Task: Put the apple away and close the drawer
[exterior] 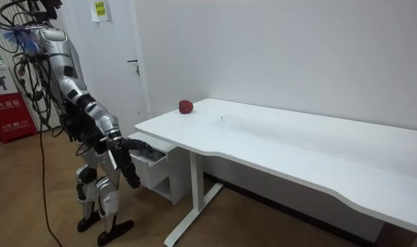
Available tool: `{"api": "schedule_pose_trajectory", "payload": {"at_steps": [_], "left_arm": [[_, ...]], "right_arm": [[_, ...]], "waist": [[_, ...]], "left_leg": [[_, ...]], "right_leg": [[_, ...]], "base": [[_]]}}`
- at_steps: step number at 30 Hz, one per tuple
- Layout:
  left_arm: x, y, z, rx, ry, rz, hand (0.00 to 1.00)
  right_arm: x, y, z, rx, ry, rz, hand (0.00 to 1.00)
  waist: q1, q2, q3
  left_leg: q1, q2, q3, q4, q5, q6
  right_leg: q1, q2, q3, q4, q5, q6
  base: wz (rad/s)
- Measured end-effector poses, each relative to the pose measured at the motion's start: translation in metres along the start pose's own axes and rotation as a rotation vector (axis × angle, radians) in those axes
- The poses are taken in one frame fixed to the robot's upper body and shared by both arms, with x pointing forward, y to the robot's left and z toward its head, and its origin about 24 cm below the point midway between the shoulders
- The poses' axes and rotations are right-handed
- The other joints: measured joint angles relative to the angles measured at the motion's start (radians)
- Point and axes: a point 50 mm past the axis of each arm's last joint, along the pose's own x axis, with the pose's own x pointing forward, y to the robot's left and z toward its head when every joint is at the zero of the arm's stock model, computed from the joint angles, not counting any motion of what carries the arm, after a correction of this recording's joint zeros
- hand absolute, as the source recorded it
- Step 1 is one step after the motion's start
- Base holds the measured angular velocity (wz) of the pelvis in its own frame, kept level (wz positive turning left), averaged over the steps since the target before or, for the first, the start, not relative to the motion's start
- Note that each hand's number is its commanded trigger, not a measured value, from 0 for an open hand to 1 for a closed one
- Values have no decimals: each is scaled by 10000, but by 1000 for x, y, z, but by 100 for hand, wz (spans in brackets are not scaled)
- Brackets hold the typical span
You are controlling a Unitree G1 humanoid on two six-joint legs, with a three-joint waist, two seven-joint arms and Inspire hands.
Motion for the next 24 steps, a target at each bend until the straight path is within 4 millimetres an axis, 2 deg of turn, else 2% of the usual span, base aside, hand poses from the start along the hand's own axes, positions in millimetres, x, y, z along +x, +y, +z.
{"api": "schedule_pose_trajectory", "payload": {"at_steps": [1,3,4,8,11,14,17,21,24], "left_arm": [[0,1,0,5,-46,25,0],[-1,4,0,2,-165,130,0],[-1,5,1,-8,-282,179,0],[-1,5,6,-20,-647,170,0],[-1,5,7,-4,-745,160,0],[-2,3,6,186,-727,67,0],[-2,1,5,335,-714,10,0],[-3,-5,5,855,-794,-212,0],[-2,-11,16,1236,-1132,-403,0]], "right_arm": [[-4,9,7,311,-196,132,0],[-10,21,15,598,-571,374,0],[-13,29,20,777,-768,471,0],[-30,57,29,1009,-1414,1086,0],[-48,79,41,860,-2253,1799,0],[-78,103,53,410,-3774,2883,0],[-96,117,62,-347,-5344,3357,0],[-113,132,59,-1314,-6680,3942,0],[-124,141,53,-2583,-8071,4533,0]], "waist": [[-14,-30,-18],[-33,-22,-1],[-38,-87,-20],[-32,-131,8],[-3,-174,42],[36,-114,63],[108,-58,21],[147,-1,39],[335,-20,48]], "left_leg": [[-37,-3,-3,3,0,1],[-60,-2,-4,-1,0,0],[-60,-3,-3,-6,1,0],[-58,-7,-1,-1,2,0],[-81,-1,-1,-4,2,0],[-276,-6,-4,-16,4,3],[-377,-9,-30,-10,5,3],[-412,-8,-103,-17,6,2],[-399,1,-97,-23,10,-1]], "right_leg": [[-17,-7,-4,-8,-1,1],[-20,-5,-9,-43,0,1],[-8,-5,-15,-48,-3,6],[-3,2,-5,-45,-3,7],[-20,4,-27,-68,-4,7],[-212,2,-78,-81,-6,20],[-299,-3,-132,-83,-3,23],[-322,-8,-196,-81,-2,21],[-334,-8,-229,-61,-2,21]], "base": [[3],[2],[0],[0],[0],[0],[3],[3],[2]]}}
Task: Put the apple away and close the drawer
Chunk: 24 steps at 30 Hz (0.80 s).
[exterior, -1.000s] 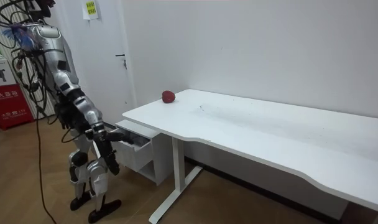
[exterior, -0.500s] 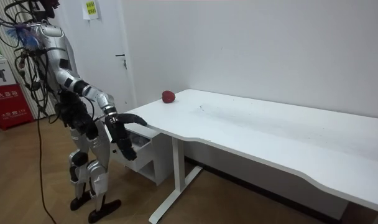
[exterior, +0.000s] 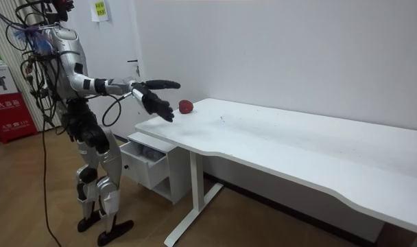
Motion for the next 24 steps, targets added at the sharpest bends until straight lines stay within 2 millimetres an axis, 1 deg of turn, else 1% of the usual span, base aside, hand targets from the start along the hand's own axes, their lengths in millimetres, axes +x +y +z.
{"api": "schedule_pose_trajectory", "payload": {"at_steps": [2,3,5,8,9,11,15,18,20,24], "left_arm": [[0,-2,2,105,-116,-77,0],[0,-2,2,140,-124,-99,0],[0,-2,2,147,-121,-104,0],[0,-4,2,254,-112,-165,0],[-1,-4,1,297,-100,-184,0],[-1,-4,-2,328,-28,-210,0],[-1,-5,-2,356,12,-439,0],[-2,-5,-4,388,50,-507,0],[-2,-5,-6,433,118,-495,0],[-3,-4,-9,825,202,-524,0]], "right_arm": [[-9,18,5,-725,-888,1160,0],[-12,22,6,-871,-1046,1468,0],[-20,35,4,-1402,-1216,2568,0],[-25,41,-2,-1948,-1086,3501,0],[-26,42,-3,-2034,-1069,3687,0],[-31,47,-8,-2281,-902,4432,0],[-39,53,-15,-2949,-935,5583,0],[-41,57,-26,-3825,-749,6506,0],[-44,58,-34,-4349,-467,7211,0],[-50,61,-41,-4928,-291,8106,0]], "waist": [[82,-57,23],[83,-56,21],[162,-127,11],[353,-271,4],[382,-290,1],[479,-347,40],[535,-344,47],[600,-332,46],[581,-331,44],[564,-345,34]], "left_leg": [[-1,3,-3,-11,1,0],[-1,3,-4,-11,0,0],[12,11,-6,-3,1,-1],[29,10,-32,2,1,-1],[37,9,-44,2,1,-1],[50,5,-69,10,1,-1],[5,16,-87,40,2,0],[-4,16,-85,39,2,0],[-5,22,-86,35,3,-1],[14,39,-86,33,3,-1]], "right_leg": [[12,2,-9,-2,0,0],[12,0,-13,-5,0,0],[15,2,-28,-10,3,-5],[29,-1,-34,-22,11,-15],[41,-4,-38,-22,12,-15],[128,-17,-90,-46,13,-14],[188,-54,-274,-162,28,-23],[193,-47,-280,-164,30,-26],[193,-48,-290,-166,30,-26],[190,-64,-340,-184,30,-26]], "base": [[0],[0],[0],[0],[0],[6],[9],[1],[0],[1]]}}
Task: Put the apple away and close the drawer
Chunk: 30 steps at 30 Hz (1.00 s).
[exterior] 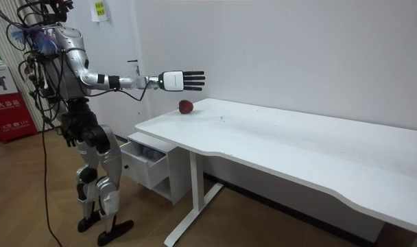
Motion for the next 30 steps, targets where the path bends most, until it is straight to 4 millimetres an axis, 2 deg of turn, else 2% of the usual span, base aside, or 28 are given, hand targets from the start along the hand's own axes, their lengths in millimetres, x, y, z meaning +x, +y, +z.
{"api": "schedule_pose_trajectory", "payload": {"at_steps": [6,11,19,23,30], "left_arm": [[0,1,1,262,8,-15,0],[-1,1,-1,346,26,-34,0],[-1,1,-2,428,41,-52,0],[-1,2,-3,447,51,-28,0],[0,4,-1,572,8,-11,0]], "right_arm": [[-1,6,-7,-749,201,1042,0],[-4,10,-17,-1215,521,1523,0],[-6,4,-38,-1551,1372,1679,0],[-6,5,-39,-1607,1429,1817,0],[-10,2,-53,-2291,1920,2111,0]], "waist": [[13,-87,-49],[-2,-111,-34],[9,-84,-19],[3,-71,-19],[2,-72,-4]], "left_leg": [[20,23,0,-1,0,0],[138,24,0,-10,0,0],[192,28,1,18,4,5],[202,29,1,33,4,6],[264,24,1,28,6,9]], "right_leg": [[54,-21,-89,-15,0,1],[191,-35,-167,-29,0,1],[310,-83,-206,-15,0,1],[325,-96,-214,-13,0,1],[337,-96,-205,-4,0,1]], "base": [[3],[0],[0],[0],[0]]}}
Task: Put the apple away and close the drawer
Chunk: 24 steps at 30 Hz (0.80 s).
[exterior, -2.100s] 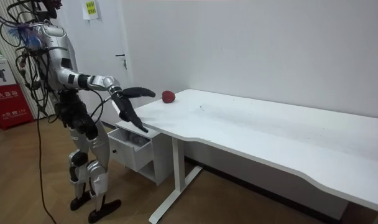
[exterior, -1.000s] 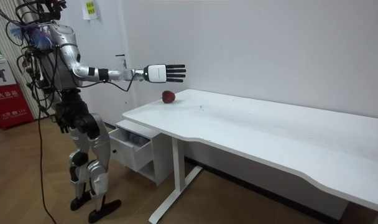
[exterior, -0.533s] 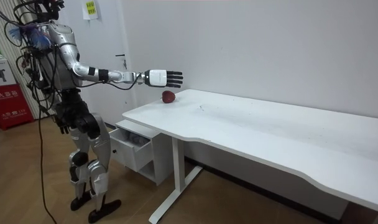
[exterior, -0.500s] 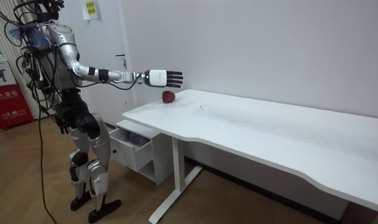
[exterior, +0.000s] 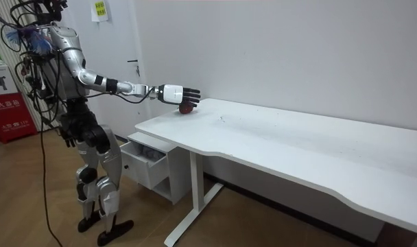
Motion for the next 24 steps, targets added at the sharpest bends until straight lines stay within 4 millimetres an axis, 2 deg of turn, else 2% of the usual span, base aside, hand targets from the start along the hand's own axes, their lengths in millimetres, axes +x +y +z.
{"api": "schedule_pose_trajectory", "payload": {"at_steps": [9,17,18,19,20,24], "left_arm": [[0,-1,0,108,23,-53,0],[0,-1,-4,102,119,-72,0],[0,-1,-4,101,101,-75,0],[0,-1,-4,104,97,-71,0],[0,-1,-4,107,87,-65,0],[0,-1,-6,124,198,-99,0]], "right_arm": [[-1,8,-5,-321,185,613,0],[-1,6,-21,-601,793,1105,2],[-1,5,-21,-686,746,1086,20],[0,3,-21,-816,720,1064,51],[0,1,-25,-979,836,1037,99],[3,-4,-27,-1499,874,1004,100]], "waist": [[-3,-27,-18],[84,11,-20],[100,14,-21],[123,29,-14],[143,40,-2],[260,2,-26]], "left_leg": [[10,1,-15,-2,0,0],[48,-4,-122,0,0,0],[54,-6,-128,0,0,0],[62,-7,-129,1,0,0],[79,-10,-139,2,0,0],[65,-14,-149,20,0,1]], "right_leg": [[-7,-1,5,-1,0,0],[19,-10,5,-2,0,0],[20,-10,2,-3,0,0],[53,-7,1,-6,0,0],[95,-8,-7,-12,0,0],[140,-7,-35,-7,0,0]], "base": [[0],[1],[4],[0],[0],[0]]}}
